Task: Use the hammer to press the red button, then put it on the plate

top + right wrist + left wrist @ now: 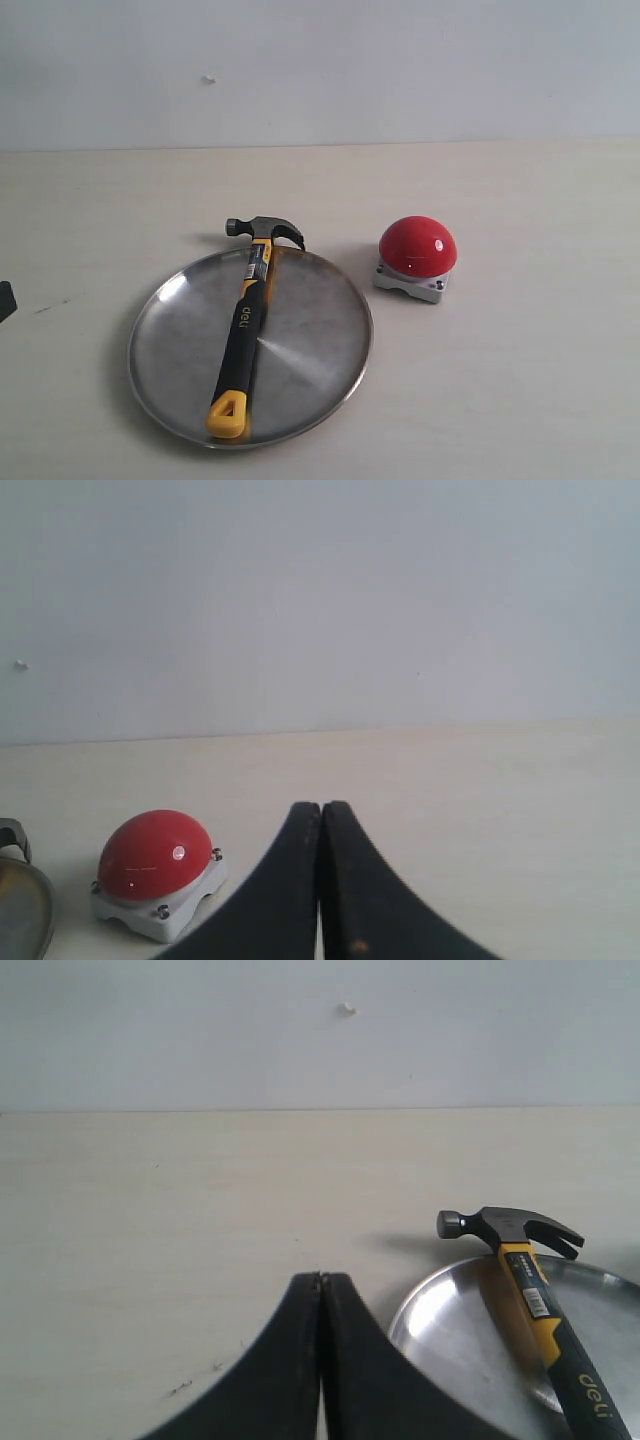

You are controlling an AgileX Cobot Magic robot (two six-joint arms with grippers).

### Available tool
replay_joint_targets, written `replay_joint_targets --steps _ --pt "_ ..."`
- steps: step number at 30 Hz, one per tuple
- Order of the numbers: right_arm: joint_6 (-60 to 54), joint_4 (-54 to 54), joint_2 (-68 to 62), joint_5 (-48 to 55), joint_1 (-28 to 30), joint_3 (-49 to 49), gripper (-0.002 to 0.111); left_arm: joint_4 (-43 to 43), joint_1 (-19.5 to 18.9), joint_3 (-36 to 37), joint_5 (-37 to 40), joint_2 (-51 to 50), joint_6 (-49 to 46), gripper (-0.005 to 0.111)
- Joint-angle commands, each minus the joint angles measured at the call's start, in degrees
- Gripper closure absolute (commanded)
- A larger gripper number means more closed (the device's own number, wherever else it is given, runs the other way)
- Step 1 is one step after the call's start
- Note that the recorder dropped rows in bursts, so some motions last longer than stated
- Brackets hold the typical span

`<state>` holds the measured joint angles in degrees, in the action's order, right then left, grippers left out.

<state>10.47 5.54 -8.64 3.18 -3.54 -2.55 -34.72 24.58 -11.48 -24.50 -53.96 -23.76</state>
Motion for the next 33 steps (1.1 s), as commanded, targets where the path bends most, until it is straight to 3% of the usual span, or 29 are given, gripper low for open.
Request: replay_joint_targets --steps 1,17,33 --pt "-0.74 1.04 3.84 0.63 0.37 1.63 0.108 0.02 0.3 0.27 -0.75 0.35 0.17 0.107" --pt "-4.34 0.89 8.64 14.43 0.37 2.55 0.108 0.13 0.3 0.27 -0.75 0.35 0.17 0.107" --pt "-4.34 0.89 8.64 14.43 0.37 2.55 0.108 0.13 0.3 0.27 -0.75 0.35 0.17 0.107"
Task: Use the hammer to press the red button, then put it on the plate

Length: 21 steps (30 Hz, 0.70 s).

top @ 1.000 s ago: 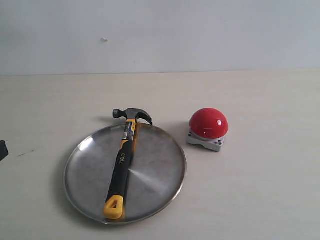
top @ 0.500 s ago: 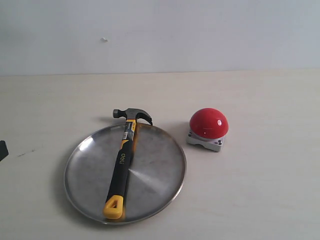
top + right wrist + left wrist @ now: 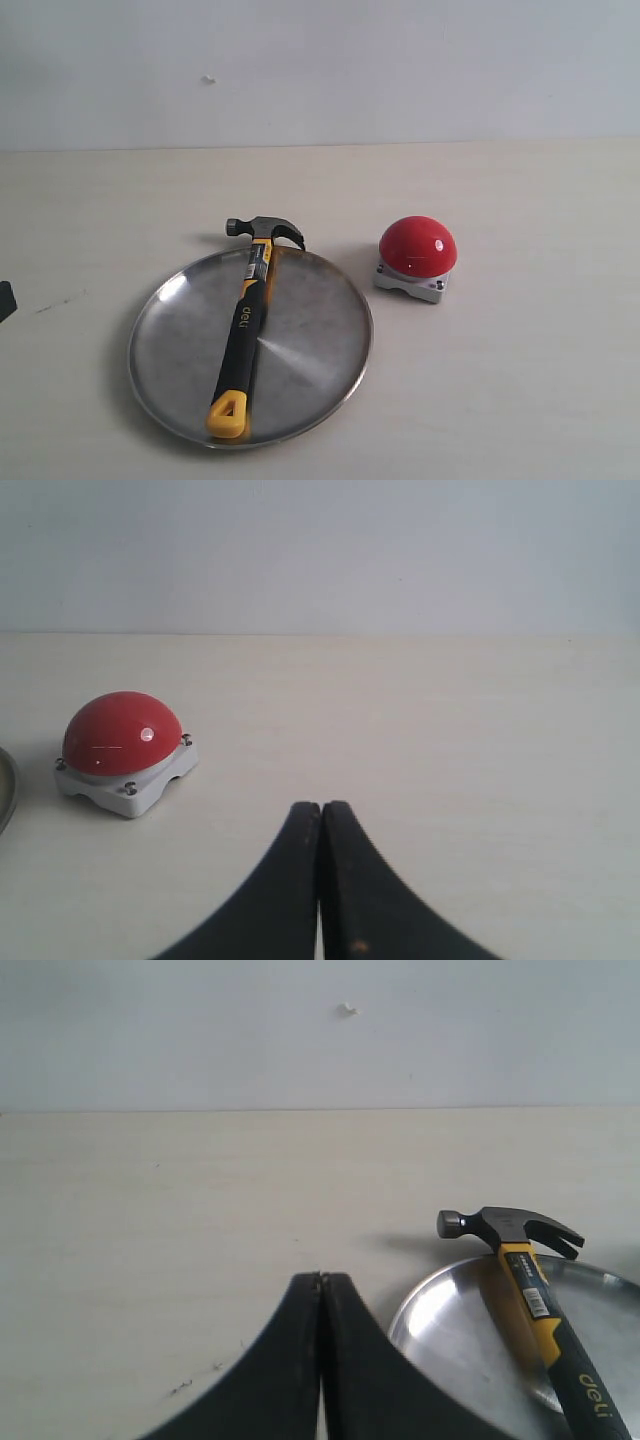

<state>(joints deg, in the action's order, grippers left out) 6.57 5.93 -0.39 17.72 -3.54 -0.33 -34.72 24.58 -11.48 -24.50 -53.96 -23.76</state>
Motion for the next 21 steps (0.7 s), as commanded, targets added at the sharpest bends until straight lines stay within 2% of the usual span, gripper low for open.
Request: replay_joint_targets --steps 1,13,15,18,21 --pt "-0.44 0.49 0.39 -0.1 0.37 0.33 0.108 0.13 0.3 0.27 -0.75 0.35 0.17 0.107" --pt "-0.44 0.49 0.39 -0.1 0.37 0.33 0.108 0.0 0.3 0.27 0.07 0.73 -1.76 0.107" --pt "-0.44 0.49 0.39 -0.1 0.37 0.33 0.108 0.0 -0.74 0.27 4.64 5.98 -1.76 0.107" --pt "-0.44 0.27 0.39 -0.08 0.37 0.33 0.108 0.25 -5.89 1.53 18.14 21.95 -9.52 0.107" --pt "-0.44 0.27 0.39 -0.08 0.37 0.33 0.108 -1.49 -9.74 4.6 21.44 35.03 -5.94 0.107"
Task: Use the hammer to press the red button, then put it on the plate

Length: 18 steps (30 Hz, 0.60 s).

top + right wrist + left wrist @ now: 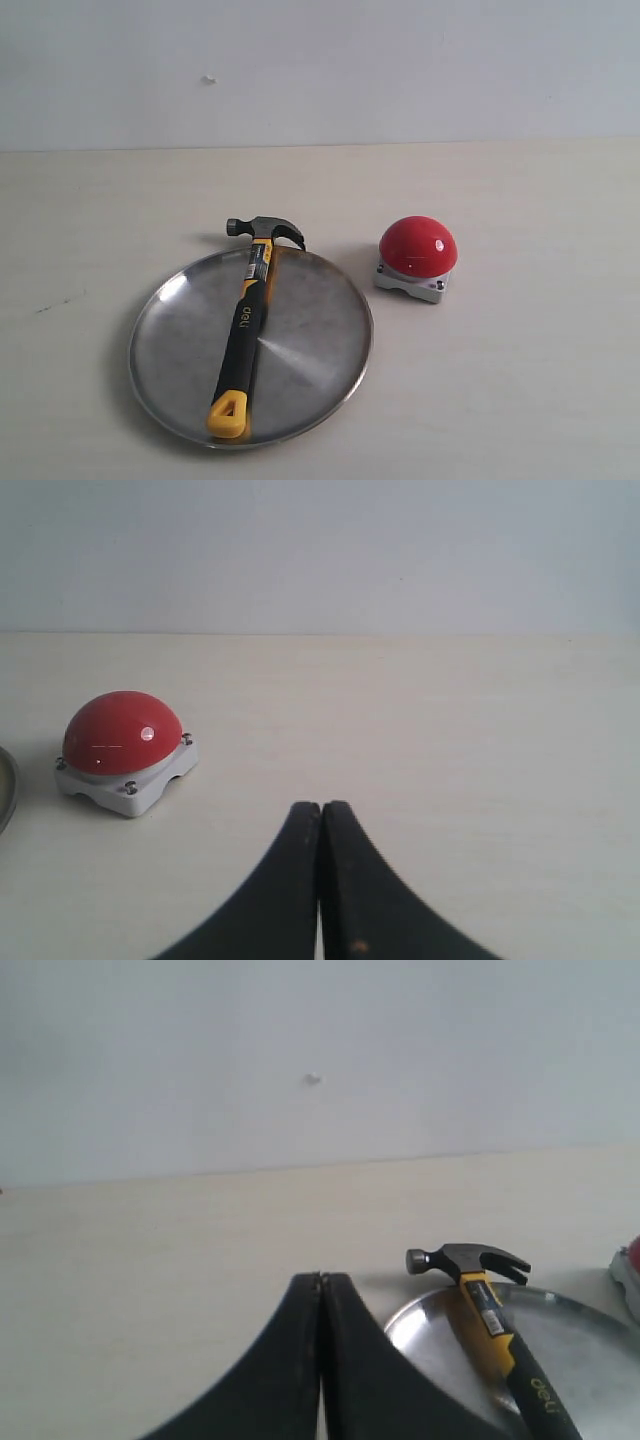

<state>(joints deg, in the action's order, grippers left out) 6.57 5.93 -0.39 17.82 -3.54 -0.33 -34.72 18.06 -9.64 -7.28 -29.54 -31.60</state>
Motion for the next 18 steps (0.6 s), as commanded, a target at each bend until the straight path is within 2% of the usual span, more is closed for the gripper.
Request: replay_joint_targets --steps 1,4,8,14,18 --pt "-0.44 0.27 0.39 -0.18 0.37 0.33 0.108 -1.49 -5.09 4.76 4.66 16.03 3.57 0.107" --pt "-0.44 0.27 0.39 -0.18 0.37 0.33 0.108 -1.49 -8.65 9.64 7.28 24.99 3.33 0.107" --pt "-0.44 0.27 0.39 -0.18 0.37 0.33 0.108 3.4 -12.19 9.64 11.49 29.54 1.61 0.107" --pt "-0.44 0.27 0.39 -0.18 0.37 0.33 0.108 9.92 -12.9 9.64 14.14 29.54 1.61 0.107" --pt "-0.44 0.16 0.39 -0.18 0.37 0.33 0.108 13.06 -12.9 9.64 20.53 29.54 1.88 0.107"
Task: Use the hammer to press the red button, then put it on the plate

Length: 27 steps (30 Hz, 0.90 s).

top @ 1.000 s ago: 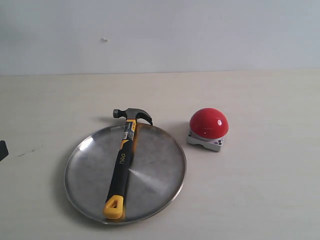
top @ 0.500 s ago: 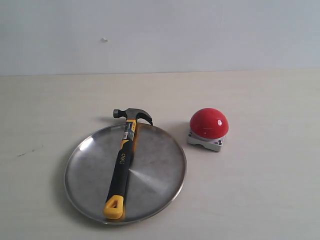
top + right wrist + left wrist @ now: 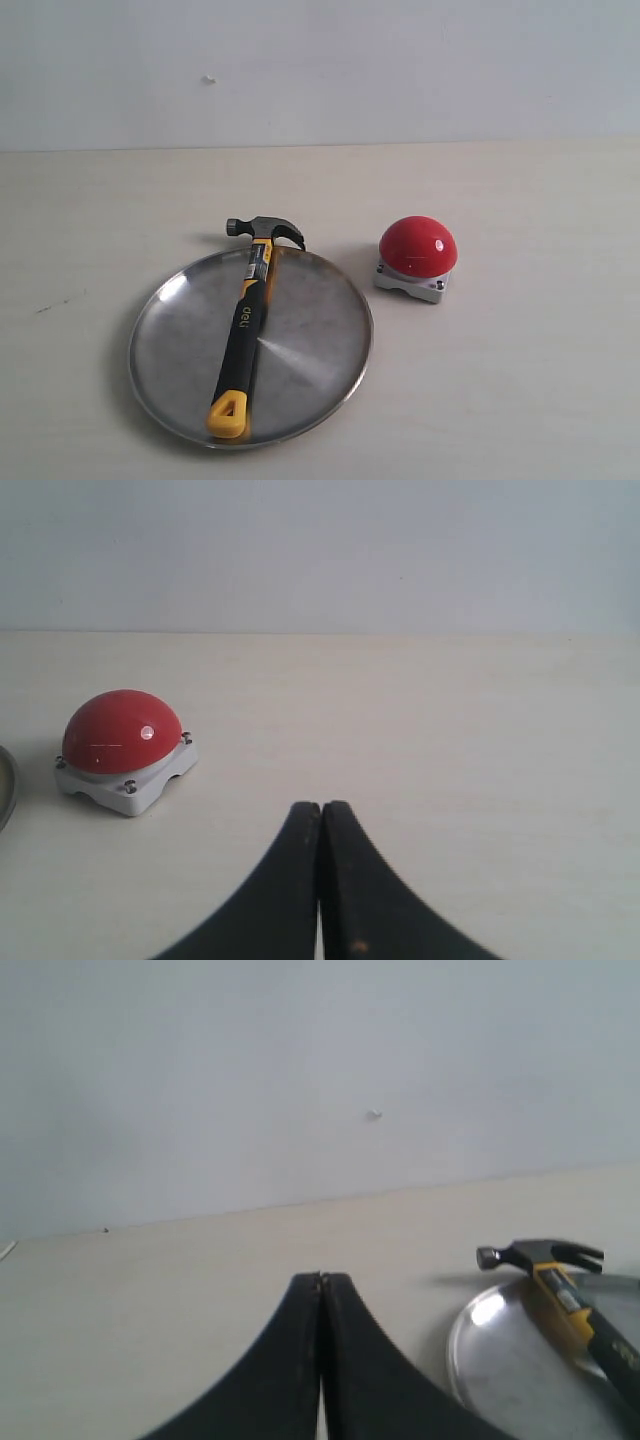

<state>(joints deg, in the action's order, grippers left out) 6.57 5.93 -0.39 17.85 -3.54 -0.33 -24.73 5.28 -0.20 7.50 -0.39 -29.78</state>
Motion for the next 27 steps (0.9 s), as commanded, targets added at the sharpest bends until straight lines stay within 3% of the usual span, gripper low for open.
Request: replay_joint_targets --steps 1,4,8,10,27 --pt "-0.44 0.16 0.39 -0.21 0.37 0.33 0.108 3.18 -0.11 0.2 7.14 0.39 0.2 0.107" --pt "-0.44 0.16 0.39 -0.21 0.37 0.33 0.108 8.71 -0.11 0.2 10.13 0.39 7.64 0.107" --pt "-0.44 0.16 0.39 -0.21 0.37 0.33 0.108 25.09 -0.11 0.2 11.18 0.39 34.99 0.107" --pt "-0.44 0.16 0.39 -0.21 0.37 0.33 0.108 27.22 -0.11 0.2 11.85 0.39 41.82 0.107" --pt "-0.44 0.27 0.39 -0.21 0.37 0.33 0.108 27.31 -0.11 0.2 13.35 0.39 42.19 0.107"
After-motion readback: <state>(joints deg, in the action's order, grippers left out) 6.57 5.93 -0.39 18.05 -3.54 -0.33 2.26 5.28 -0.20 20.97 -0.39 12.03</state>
